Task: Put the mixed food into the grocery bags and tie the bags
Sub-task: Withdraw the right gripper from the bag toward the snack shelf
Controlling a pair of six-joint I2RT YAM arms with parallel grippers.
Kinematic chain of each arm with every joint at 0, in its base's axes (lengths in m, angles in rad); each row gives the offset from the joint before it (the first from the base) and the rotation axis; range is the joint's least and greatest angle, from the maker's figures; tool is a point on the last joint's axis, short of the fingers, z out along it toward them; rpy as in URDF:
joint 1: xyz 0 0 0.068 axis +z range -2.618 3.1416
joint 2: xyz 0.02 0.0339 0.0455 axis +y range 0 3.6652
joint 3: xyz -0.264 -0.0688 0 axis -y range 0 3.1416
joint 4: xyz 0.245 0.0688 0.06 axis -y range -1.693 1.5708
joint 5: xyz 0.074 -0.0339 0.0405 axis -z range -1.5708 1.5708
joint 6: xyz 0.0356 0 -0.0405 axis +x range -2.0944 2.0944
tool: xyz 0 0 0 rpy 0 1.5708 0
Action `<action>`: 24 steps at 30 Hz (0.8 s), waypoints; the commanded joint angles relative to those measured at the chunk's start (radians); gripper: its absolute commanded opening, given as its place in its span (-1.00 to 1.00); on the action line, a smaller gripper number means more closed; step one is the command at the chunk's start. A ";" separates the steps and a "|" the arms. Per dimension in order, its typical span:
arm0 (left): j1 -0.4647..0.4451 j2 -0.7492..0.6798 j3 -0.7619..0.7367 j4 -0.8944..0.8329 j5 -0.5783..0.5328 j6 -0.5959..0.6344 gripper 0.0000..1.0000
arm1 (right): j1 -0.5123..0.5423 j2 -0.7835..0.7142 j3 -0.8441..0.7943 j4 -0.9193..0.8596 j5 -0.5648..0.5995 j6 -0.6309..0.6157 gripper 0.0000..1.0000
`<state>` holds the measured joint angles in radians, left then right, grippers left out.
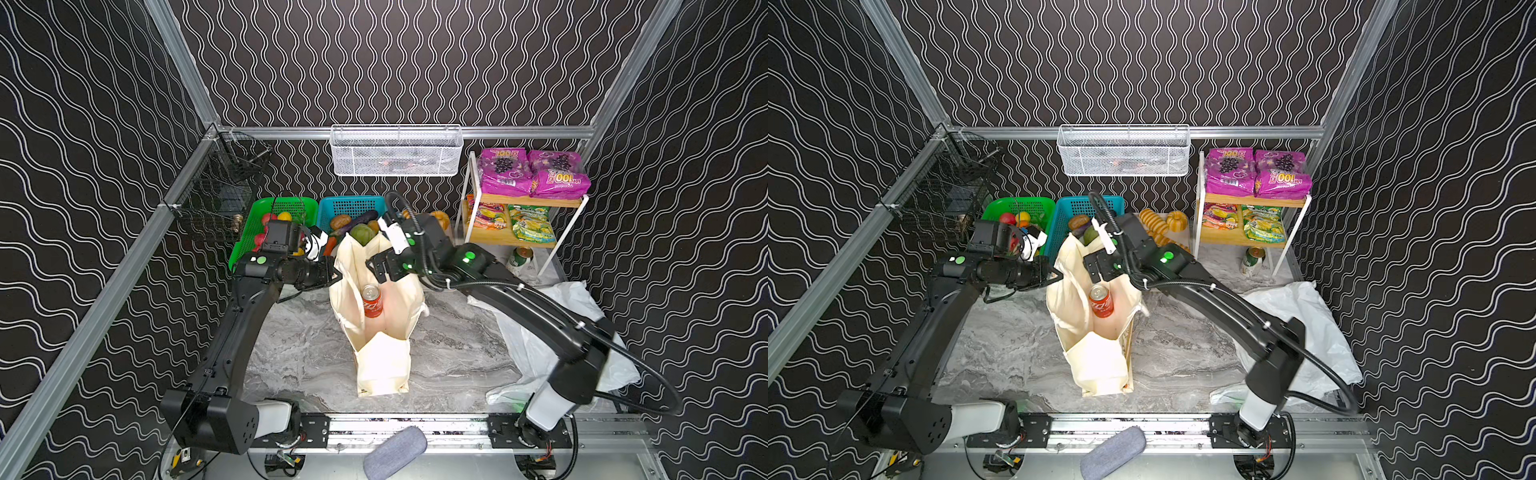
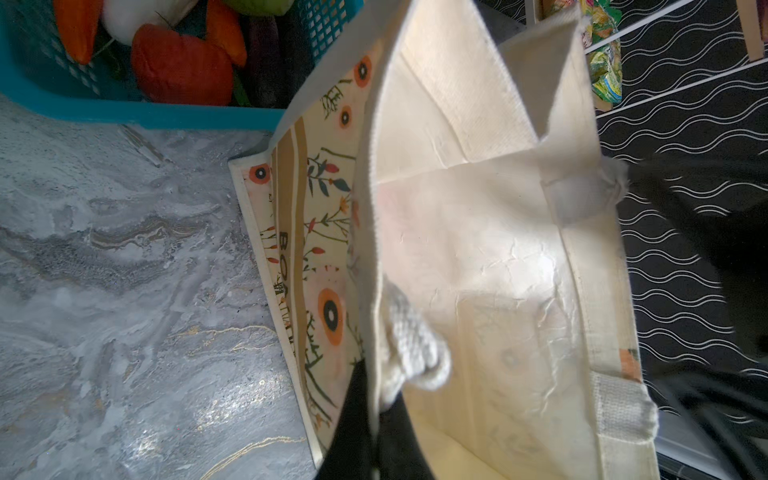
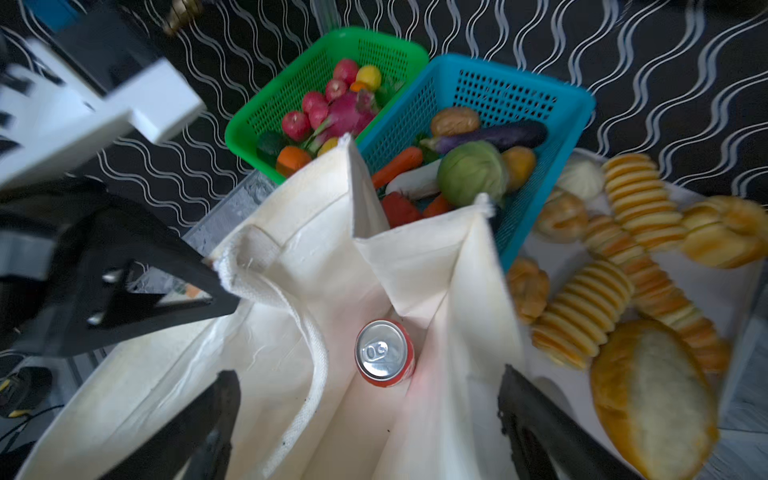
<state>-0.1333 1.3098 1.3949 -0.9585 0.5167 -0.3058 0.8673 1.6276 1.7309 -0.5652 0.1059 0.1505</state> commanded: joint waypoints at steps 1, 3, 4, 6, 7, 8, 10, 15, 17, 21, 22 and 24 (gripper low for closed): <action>-0.001 -0.001 0.006 0.004 -0.004 0.020 -1.00 | -0.086 -0.165 -0.161 0.216 0.113 0.086 0.94; -0.001 -0.003 0.004 0.006 -0.006 0.023 -1.00 | -0.221 -0.296 -0.338 0.351 0.035 0.209 0.87; -0.001 -0.003 0.005 0.002 -0.007 0.026 -1.00 | -0.303 -0.360 -0.435 0.421 -0.004 0.293 0.80; -0.001 -0.003 0.007 -0.002 -0.006 0.031 -1.00 | -0.423 -0.459 -0.609 0.545 -0.084 0.421 0.70; -0.001 -0.003 0.007 -0.001 -0.007 0.030 -1.00 | -0.497 -0.499 -0.684 0.592 -0.105 0.485 0.66; -0.002 -0.003 0.006 0.002 -0.007 0.029 -1.00 | -0.550 -0.526 -0.745 0.626 -0.132 0.543 0.62; -0.001 -0.003 0.007 0.004 -0.007 0.027 -0.95 | -0.658 -0.546 -0.844 0.671 -0.214 0.653 0.53; -0.001 -0.004 0.009 0.004 -0.005 0.031 -0.82 | -0.895 -0.468 -0.998 0.931 -0.465 0.866 0.30; -0.002 -0.006 0.007 0.001 -0.003 0.033 -0.79 | -0.947 -0.417 -1.002 1.005 -0.505 0.905 0.27; 0.000 -0.008 0.001 -0.001 0.003 0.043 -0.75 | -0.997 -0.292 -0.916 1.065 -0.565 0.916 0.21; -0.002 -0.007 0.003 -0.006 0.002 0.045 -0.75 | -1.003 -0.259 -0.903 1.098 -0.574 0.937 0.15; -0.003 -0.005 0.004 -0.012 -0.001 0.051 -0.75 | -1.010 -0.204 -0.887 1.147 -0.571 0.986 0.07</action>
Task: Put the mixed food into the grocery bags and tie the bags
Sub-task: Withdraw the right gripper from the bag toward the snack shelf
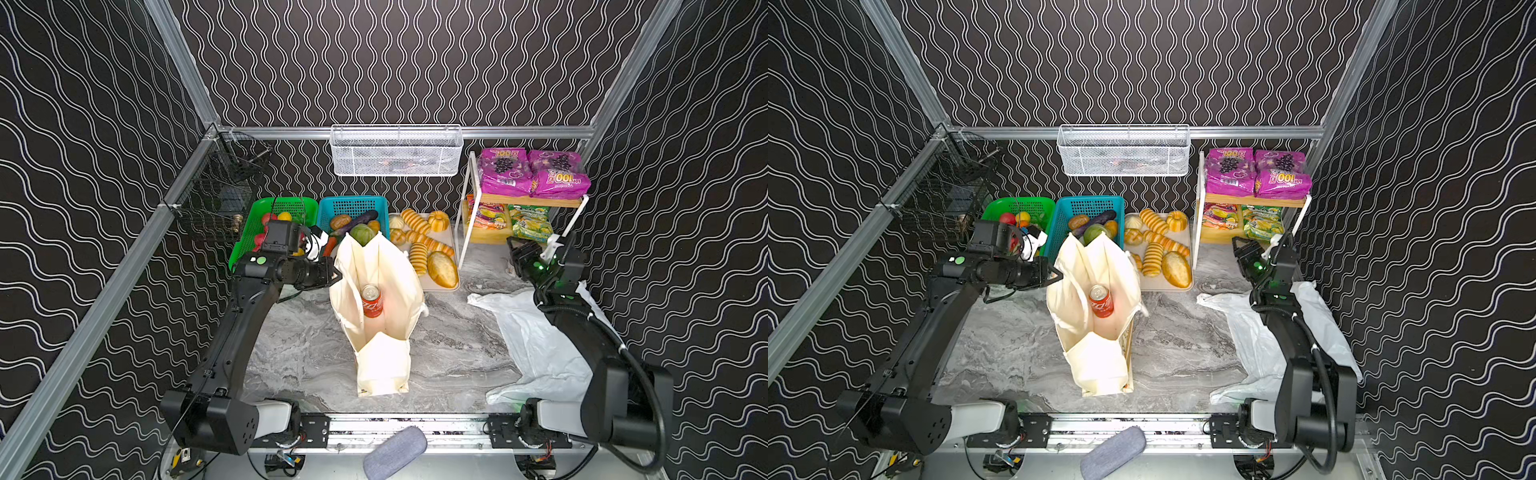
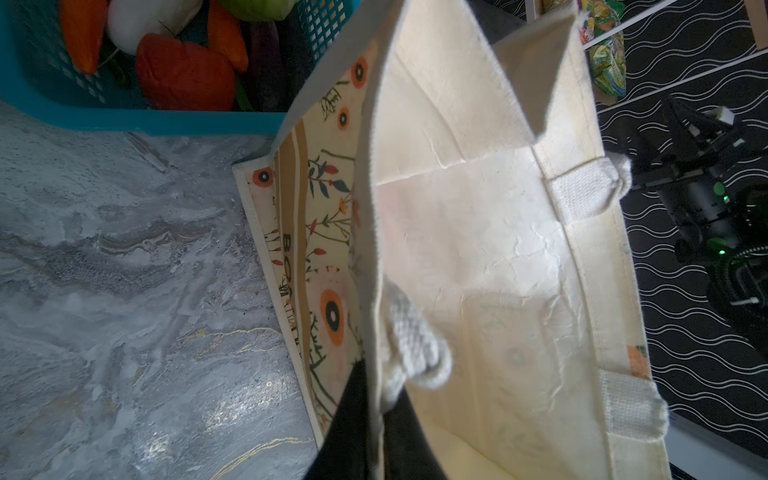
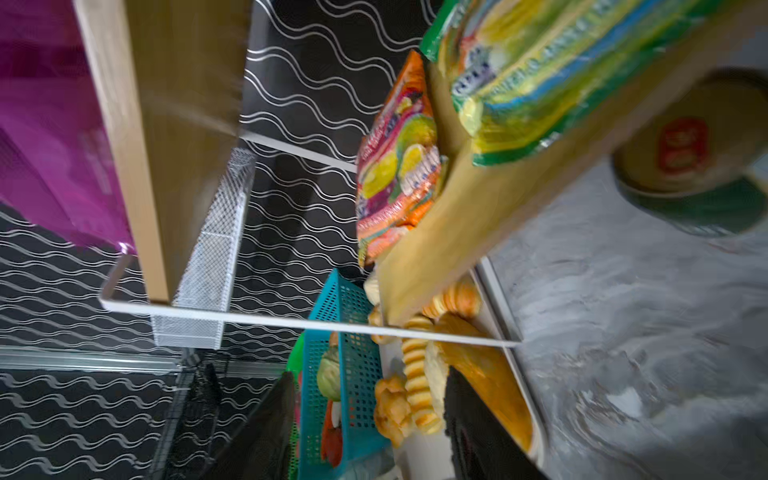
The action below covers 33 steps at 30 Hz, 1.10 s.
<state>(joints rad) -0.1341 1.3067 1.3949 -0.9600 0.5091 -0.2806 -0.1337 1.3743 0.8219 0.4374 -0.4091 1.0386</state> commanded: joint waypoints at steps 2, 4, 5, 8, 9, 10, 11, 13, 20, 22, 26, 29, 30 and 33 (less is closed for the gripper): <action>0.000 -0.006 0.001 -0.008 0.008 0.025 -0.75 | -0.009 0.111 0.042 0.198 -0.058 0.151 0.07; 0.000 -0.008 -0.001 -0.005 0.010 0.023 -0.74 | -0.008 0.160 0.066 0.223 -0.050 0.178 0.02; 0.000 -0.010 -0.003 -0.002 0.009 0.021 -0.75 | -0.009 0.180 0.077 0.240 -0.042 0.191 0.01; 0.000 -0.007 0.002 -0.008 0.010 0.028 -0.75 | -0.004 0.233 0.117 0.265 -0.025 0.203 -0.03; 0.000 -0.006 0.003 -0.013 0.010 0.030 -0.74 | -0.003 0.249 0.127 0.269 -0.021 0.208 -0.05; 0.000 -0.003 0.004 -0.015 0.008 0.032 -0.74 | -0.003 0.262 0.137 0.270 -0.018 0.214 -0.07; -0.001 -0.001 0.006 -0.016 0.006 0.034 -0.74 | -0.001 0.272 0.145 0.272 -0.013 0.214 -0.07; -0.001 0.002 0.008 -0.017 0.005 0.035 -0.74 | 0.004 0.294 0.163 0.243 0.006 0.215 -0.08; -0.001 0.011 0.020 -0.015 0.006 0.032 -0.74 | 0.023 0.362 0.241 0.167 0.055 0.185 -0.08; 0.000 0.014 0.026 -0.023 0.005 0.037 -0.74 | 0.023 0.377 0.250 0.147 0.077 0.190 -0.07; -0.001 0.012 0.027 -0.025 0.002 0.037 -0.73 | 0.032 0.387 0.258 0.102 0.139 0.177 -0.04; 0.000 0.011 0.027 -0.026 -0.001 0.037 -0.73 | 0.037 0.406 0.269 0.106 0.152 0.173 -0.03; -0.001 0.011 0.028 -0.026 -0.001 0.035 -0.73 | 0.037 0.421 0.277 0.108 0.146 0.175 -0.04; -0.001 0.014 0.032 -0.031 -0.003 0.038 -0.74 | 0.041 0.450 0.306 0.099 0.131 0.181 -0.04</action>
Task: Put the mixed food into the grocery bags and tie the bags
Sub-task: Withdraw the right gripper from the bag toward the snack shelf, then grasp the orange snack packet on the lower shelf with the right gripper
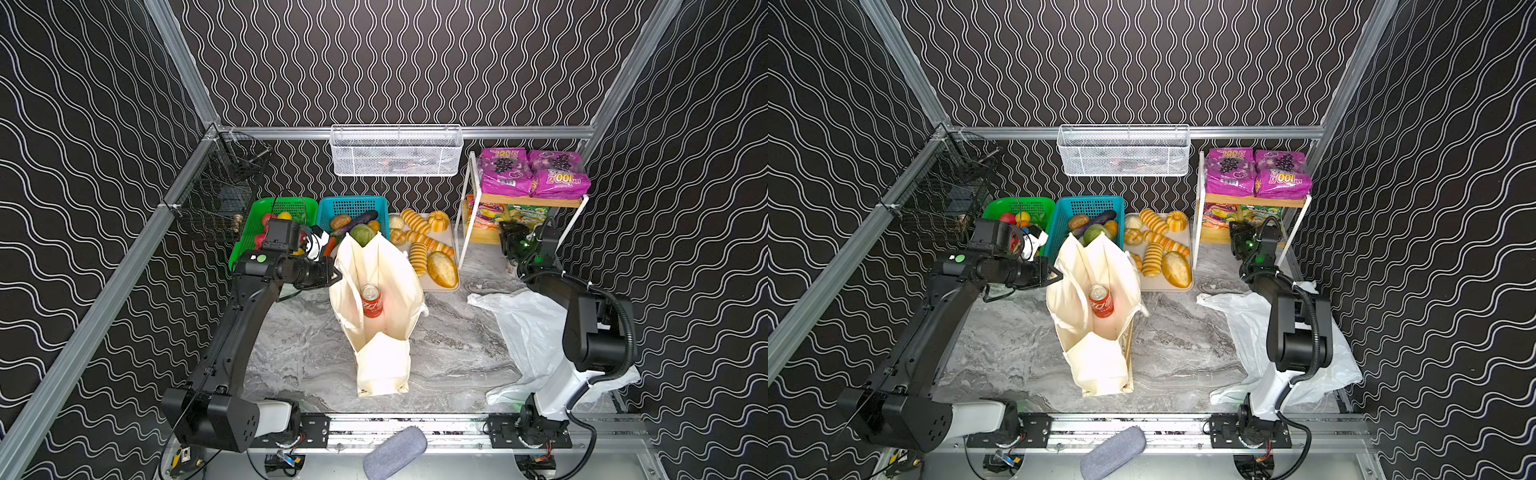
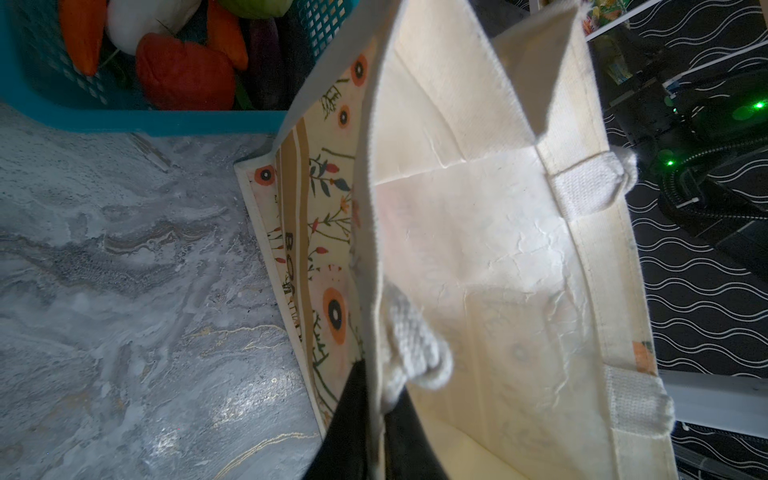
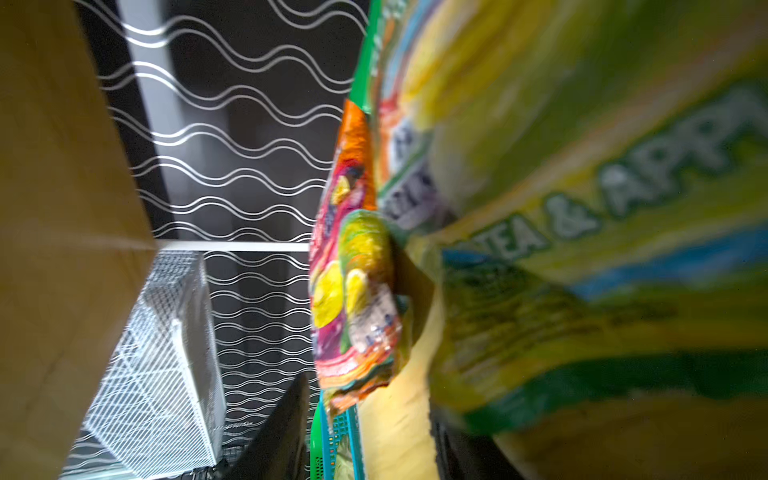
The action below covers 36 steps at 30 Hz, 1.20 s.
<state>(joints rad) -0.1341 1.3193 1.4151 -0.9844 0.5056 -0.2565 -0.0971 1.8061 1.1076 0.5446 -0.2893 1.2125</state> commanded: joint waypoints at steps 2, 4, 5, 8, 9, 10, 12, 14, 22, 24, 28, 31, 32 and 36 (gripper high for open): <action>-0.001 0.004 0.016 -0.008 -0.002 0.013 -0.74 | 0.012 0.025 0.033 -0.031 0.030 0.006 -0.06; -0.001 0.008 0.024 -0.010 -0.001 0.013 -0.74 | 0.018 0.034 0.038 -0.033 0.039 0.005 -0.08; 0.000 0.010 0.027 -0.014 -0.003 0.017 -0.73 | 0.019 0.038 0.037 -0.029 0.041 0.008 -0.09; 0.000 0.012 0.035 -0.020 -0.006 0.019 -0.74 | 0.022 0.053 0.037 -0.017 0.041 0.018 -0.23; 0.000 0.012 0.036 -0.020 -0.006 0.019 -0.74 | 0.022 0.056 0.037 -0.013 0.040 0.015 -0.34; 0.000 0.011 0.035 -0.020 -0.006 0.018 -0.74 | 0.022 0.059 0.035 -0.011 0.039 0.012 -0.41; -0.001 0.008 0.034 -0.018 -0.007 0.014 -0.74 | 0.022 0.061 0.034 -0.011 0.038 0.011 -0.54; 0.000 0.006 0.032 -0.015 -0.007 0.011 -0.74 | 0.022 0.060 0.028 0.005 0.033 0.006 -0.76; -0.001 0.007 0.038 -0.013 -0.006 0.008 -0.74 | 0.023 -0.043 -0.043 0.002 0.031 -0.026 -1.00; 0.000 0.006 0.038 -0.014 -0.006 0.010 -0.74 | 0.023 -0.083 -0.077 -0.010 0.022 -0.046 -1.00; 0.000 -0.005 0.031 -0.023 -0.009 0.015 -0.74 | 0.020 -0.149 -0.164 -0.046 -0.024 -0.083 -0.97; 0.001 -0.021 0.014 -0.009 -0.008 0.002 -0.74 | 0.020 -0.169 -0.191 -0.052 -0.006 -0.087 -0.87; -0.001 -0.023 0.013 -0.009 -0.008 0.003 -0.74 | 0.019 -0.166 -0.194 -0.035 -0.009 -0.083 -0.84; 0.000 -0.024 0.027 -0.026 -0.016 0.008 -0.75 | 0.007 -0.125 -0.186 0.079 -0.079 -0.036 -0.67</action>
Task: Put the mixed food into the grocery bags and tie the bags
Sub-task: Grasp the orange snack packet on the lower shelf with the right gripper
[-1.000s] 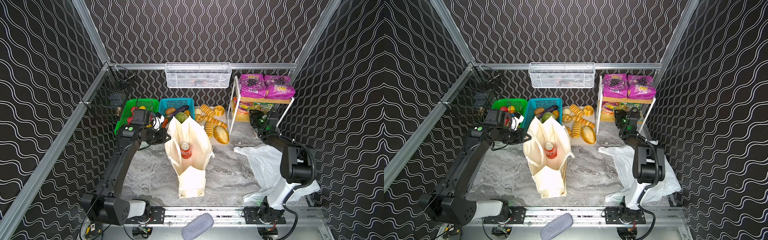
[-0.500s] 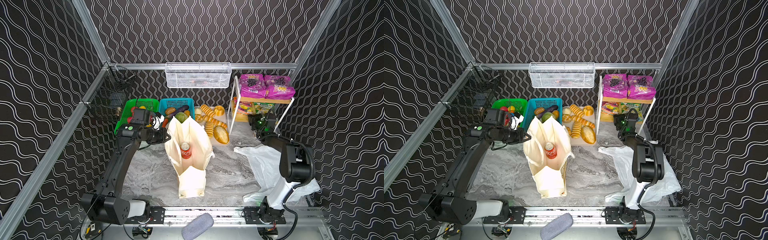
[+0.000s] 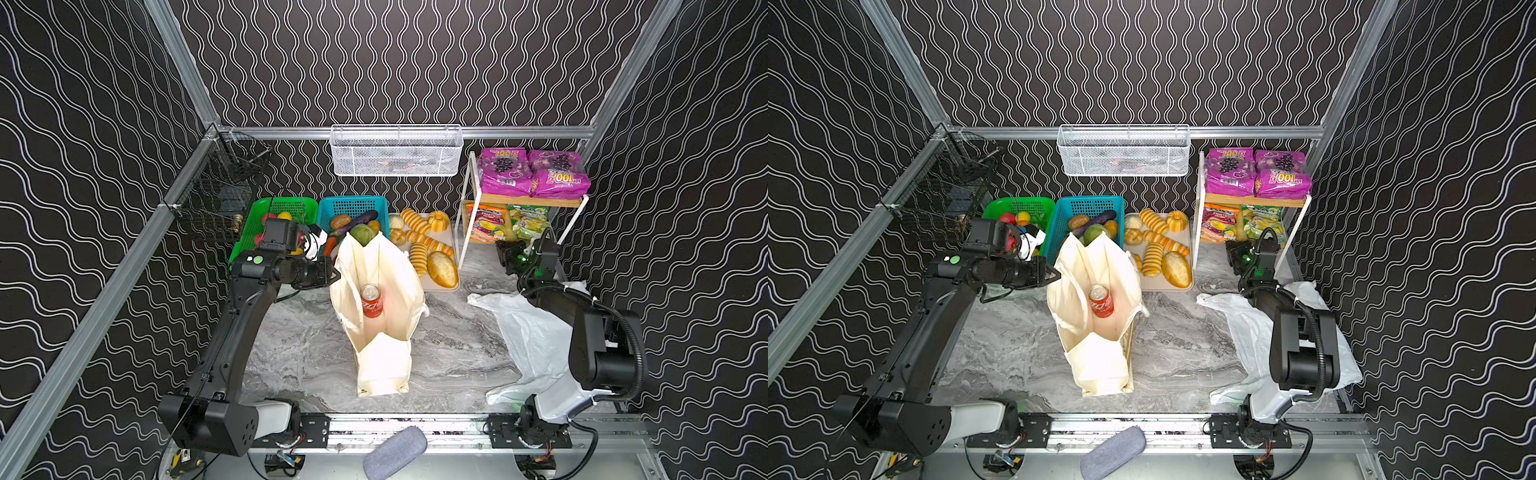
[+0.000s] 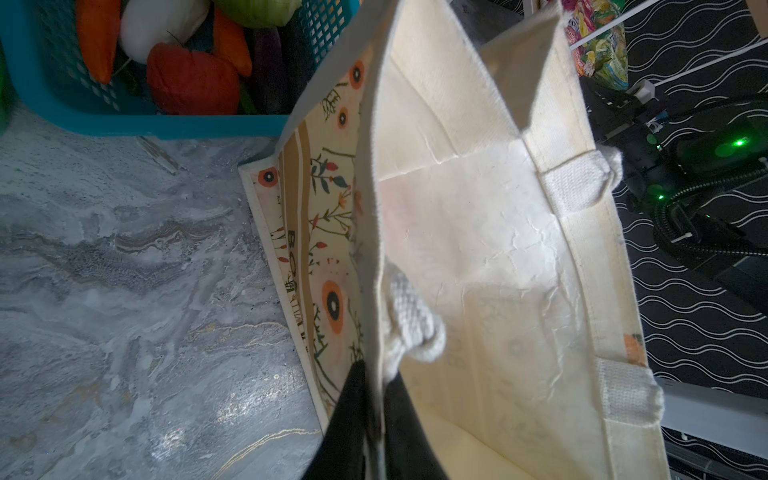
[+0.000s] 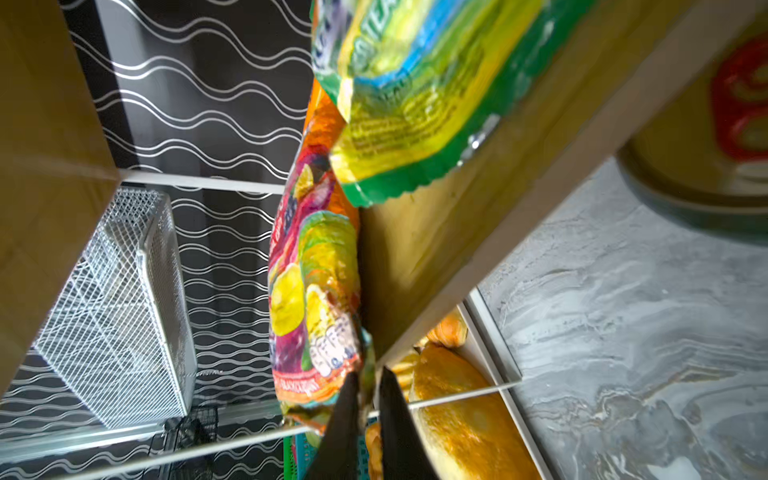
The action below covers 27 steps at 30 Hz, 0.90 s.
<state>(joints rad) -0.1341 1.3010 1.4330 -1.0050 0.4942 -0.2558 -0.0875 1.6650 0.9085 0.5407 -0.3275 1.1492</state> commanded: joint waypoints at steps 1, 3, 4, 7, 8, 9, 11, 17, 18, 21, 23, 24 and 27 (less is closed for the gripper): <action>0.000 -0.009 0.011 -0.006 -0.007 0.005 -0.74 | -0.003 0.020 0.036 0.060 -0.047 0.019 -0.63; 0.000 -0.013 0.010 -0.004 -0.007 0.000 -0.74 | -0.003 0.022 0.058 0.050 -0.051 -0.005 -0.56; 0.000 -0.015 0.010 -0.004 -0.006 -0.001 -0.74 | -0.003 0.020 0.066 0.039 -0.046 -0.012 -0.52; -0.001 -0.019 0.005 -0.007 -0.006 -0.002 -0.74 | -0.007 0.021 0.061 0.049 -0.037 0.006 -0.41; -0.001 -0.020 0.006 -0.007 -0.006 -0.002 -0.75 | -0.007 0.022 0.063 0.048 -0.040 0.005 -0.40; 0.000 -0.021 0.003 -0.009 -0.008 -0.001 -0.74 | -0.007 0.024 0.070 0.038 -0.043 -0.001 -0.40; 0.000 -0.023 0.004 -0.009 -0.009 -0.005 -0.74 | -0.008 0.030 0.078 0.035 -0.055 0.003 -0.40; -0.001 -0.024 0.009 -0.012 -0.013 -0.004 -0.74 | -0.009 0.051 0.084 0.032 -0.047 0.010 -0.26; -0.001 -0.023 0.011 -0.014 -0.011 -0.003 -0.74 | -0.009 0.058 0.084 0.035 -0.048 0.013 -0.24; -0.001 -0.023 0.013 -0.014 -0.009 -0.002 -0.74 | -0.009 0.077 0.130 0.028 -0.048 0.009 -0.18; 0.000 -0.022 0.014 -0.015 -0.012 -0.002 -0.74 | -0.008 0.085 0.144 0.016 -0.048 -0.002 -0.14; 0.000 -0.022 0.014 -0.015 -0.013 -0.001 -0.75 | -0.009 0.089 0.143 0.026 -0.049 0.002 -0.14; 0.000 -0.023 0.007 -0.013 -0.010 -0.003 -0.74 | -0.009 0.102 0.143 0.047 -0.054 0.012 -0.17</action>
<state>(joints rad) -0.1341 1.2804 1.4395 -1.0157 0.4824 -0.2588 -0.0963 1.7561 1.0409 0.5529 -0.3786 1.1519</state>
